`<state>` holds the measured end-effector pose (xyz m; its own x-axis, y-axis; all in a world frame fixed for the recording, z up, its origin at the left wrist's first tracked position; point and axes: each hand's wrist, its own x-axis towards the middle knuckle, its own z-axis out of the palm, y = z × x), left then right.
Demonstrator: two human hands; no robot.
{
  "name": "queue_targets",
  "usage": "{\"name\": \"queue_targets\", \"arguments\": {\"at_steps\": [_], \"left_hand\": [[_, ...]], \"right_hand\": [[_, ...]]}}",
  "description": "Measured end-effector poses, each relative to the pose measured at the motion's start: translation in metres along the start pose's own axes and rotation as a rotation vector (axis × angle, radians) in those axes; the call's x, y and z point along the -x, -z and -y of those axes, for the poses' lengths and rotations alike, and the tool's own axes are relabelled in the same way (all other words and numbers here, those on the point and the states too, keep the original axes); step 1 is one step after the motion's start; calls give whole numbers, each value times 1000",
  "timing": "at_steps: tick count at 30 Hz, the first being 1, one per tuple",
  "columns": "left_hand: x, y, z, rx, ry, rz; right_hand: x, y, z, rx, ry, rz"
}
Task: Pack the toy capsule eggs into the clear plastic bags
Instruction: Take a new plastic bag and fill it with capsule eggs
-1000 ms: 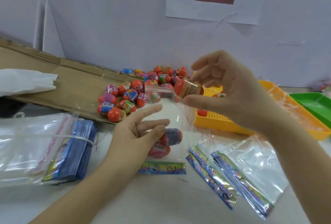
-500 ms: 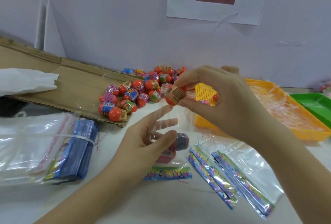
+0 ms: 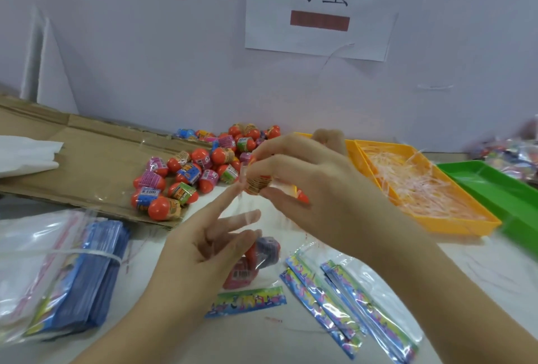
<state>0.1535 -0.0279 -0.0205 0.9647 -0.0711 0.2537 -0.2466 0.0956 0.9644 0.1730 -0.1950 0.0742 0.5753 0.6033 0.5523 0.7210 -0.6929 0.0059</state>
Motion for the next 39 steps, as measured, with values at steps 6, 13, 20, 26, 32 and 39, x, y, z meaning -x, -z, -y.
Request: {"name": "queue_targets", "arguments": {"at_steps": [6,13,20,26,32,39], "left_hand": [[-1,-3,-4,32,-22,0],[2,-4,-7,40,-55,31],[0,-2,-7,99,28,-71],[-5,7,-6,145,75,-176],[-4,5,-7,158,58,-199],[-6,6,-6,173,75,-243]], "right_hand": [[1,4,3,-114,9,61],[1,0,7,-159,-62,105],[1,-6,7,-339,-59,192],[8,0,-53,-398,-340,-266],[39,-37,-117,297,-712,382],[44,-44,-117,276,-750,259]]}}
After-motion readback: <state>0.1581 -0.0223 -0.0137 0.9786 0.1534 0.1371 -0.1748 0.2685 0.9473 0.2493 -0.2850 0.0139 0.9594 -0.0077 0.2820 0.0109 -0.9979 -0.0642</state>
